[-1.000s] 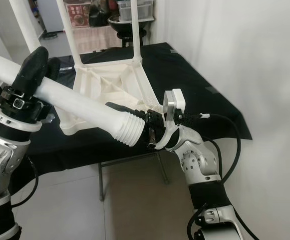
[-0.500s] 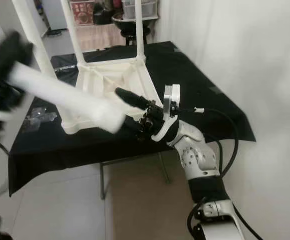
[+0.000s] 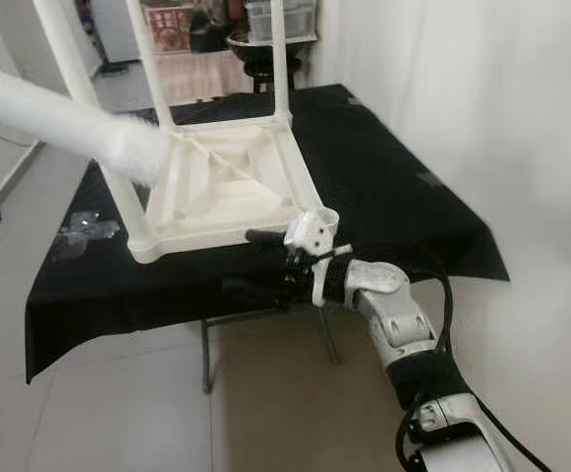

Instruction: Building children table

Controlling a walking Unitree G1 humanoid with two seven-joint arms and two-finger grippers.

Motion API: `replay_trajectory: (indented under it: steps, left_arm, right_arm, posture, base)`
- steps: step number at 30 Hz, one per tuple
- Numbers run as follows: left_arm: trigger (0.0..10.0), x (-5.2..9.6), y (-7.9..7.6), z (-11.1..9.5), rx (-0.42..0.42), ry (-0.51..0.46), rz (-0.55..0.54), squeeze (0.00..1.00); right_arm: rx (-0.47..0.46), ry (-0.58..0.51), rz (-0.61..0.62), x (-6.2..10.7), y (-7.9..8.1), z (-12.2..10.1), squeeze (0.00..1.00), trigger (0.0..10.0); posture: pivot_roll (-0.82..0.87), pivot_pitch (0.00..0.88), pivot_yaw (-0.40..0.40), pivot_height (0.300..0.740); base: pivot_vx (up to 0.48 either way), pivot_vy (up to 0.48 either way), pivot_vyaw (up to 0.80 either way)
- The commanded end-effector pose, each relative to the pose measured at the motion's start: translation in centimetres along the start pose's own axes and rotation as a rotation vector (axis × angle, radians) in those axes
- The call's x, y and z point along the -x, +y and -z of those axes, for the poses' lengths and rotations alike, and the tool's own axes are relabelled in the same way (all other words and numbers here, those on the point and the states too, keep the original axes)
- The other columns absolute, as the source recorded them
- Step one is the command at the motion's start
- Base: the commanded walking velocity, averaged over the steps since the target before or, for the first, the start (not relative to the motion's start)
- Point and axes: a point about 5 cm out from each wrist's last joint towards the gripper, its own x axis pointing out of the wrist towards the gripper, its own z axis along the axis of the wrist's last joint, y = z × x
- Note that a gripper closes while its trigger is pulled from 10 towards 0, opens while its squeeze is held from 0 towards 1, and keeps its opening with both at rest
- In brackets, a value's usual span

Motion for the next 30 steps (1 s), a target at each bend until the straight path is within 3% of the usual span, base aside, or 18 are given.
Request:
replay_trajectory:
  steps: [1, 3, 5, 6, 8, 9, 11, 12, 16, 19, 23, 30]
  left_arm:
    - [0.0, 0.1, 1.0, 3.6, -0.131, 0.223, -0.078, 0.00]
    - [0.0, 0.1, 1.0, 3.6, -0.131, 0.223, -0.078, 0.00]
    - [0.0, 0.8, 1.4, 8.2, -0.240, 0.473, -0.068, 0.00]
    - [0.0, 0.8, 1.4, 8.2, -0.240, 0.473, -0.068, 0.00]
    - [0.0, 1.3, 1.0, 11.2, -0.268, 0.600, -0.013, 0.00]
    - [0.0, 1.3, 0.8, 11.7, -0.266, 0.612, 0.004, 0.00]
    - [0.0, 1.2, 0.5, 12.1, -0.264, 0.613, 0.030, 0.00]
    - [0.0, 1.0, 0.0, 12.6, -0.260, 0.602, 0.060, 0.00]
    - [0.0, 0.8, -0.3, 13.0, -0.259, 0.593, 0.082, 0.00]
    - [0.0, 0.2, -1.4, 13.6, -0.251, 0.549, 0.123, 0.00]
    - [0.0, -0.7, -2.7, 13.7, -0.238, 0.464, 0.170, 0.00]
    - [0.0, -1.0, -4.0, 13.5, -0.136, 0.385, 0.211, 0.00]
  right_arm:
    - [0.075, 0.010, -0.015, -0.4, -0.1, -0.8, 1.00, 10.0]
    - [0.075, 0.010, -0.015, -0.4, -0.1, -0.8, 1.00, 10.0]
    - [0.118, 0.017, -0.048, -0.8, 0.1, -1.8, 1.00, 10.0]
    - [0.118, 0.017, -0.048, -0.8, 0.1, -1.8, 1.00, 10.0]
    - [0.125, 0.053, -0.129, -1.6, 1.2, -2.4, 1.00, 10.0]
    - [0.131, 0.060, -0.146, -2.0, 1.6, -2.5, 0.82, 10.0]
    - [0.113, 0.064, -0.153, -2.6, 1.9, -2.6, 0.82, 10.0]
    - [0.058, 0.045, -0.163, -3.5, 2.4, -2.9, 0.00, 10.0]
    - [0.017, 0.032, -0.172, -4.2, 2.8, -3.1, 0.00, 10.0]
    - [-0.046, 0.029, -0.192, -5.8, 4.0, -3.1, 0.00, 10.0]
    - [-0.109, 0.113, -0.096, -7.8, 3.8, -1.6, 0.00, 10.0]
    - [-0.135, -0.012, 0.083, -9.3, 2.6, -2.0, 0.00, 10.0]
  posture:
    - [-0.08, 0.000, 0.058, 0.740]
    - [-0.08, 0.000, 0.058, 0.740]
    - [-0.08, 0.000, 0.067, 0.740]
    - [-0.08, 0.000, 0.067, 0.740]
    - [-0.08, 0.000, 0.069, 0.740]
    - [-0.08, 0.000, 0.071, 0.740]
    - [-0.08, 0.000, 0.073, 0.740]
    - [-0.08, 0.000, 0.073, 0.740]
    - [-0.08, 0.000, 0.073, 0.740]
    - [-0.08, 0.000, 0.072, 0.740]
    - [-0.07, 0.000, 0.065, 0.740]
    - [-0.07, 0.000, 0.062, 0.740]
  base:
    - [0.000, 0.000, 0.00]
    - [0.000, 0.000, 0.00]
    - [0.000, 0.000, 0.00]
    - [0.000, 0.000, 0.00]
    - [0.000, 0.000, 0.00]
    - [0.000, 0.000, 0.00]
    - [0.000, 0.000, 0.00]
    - [0.000, 0.000, 0.00]
    - [0.000, 0.000, 0.00]
    - [0.000, 0.000, 0.00]
    - [0.000, 0.000, 0.00]
    - [0.000, 0.000, 0.00]
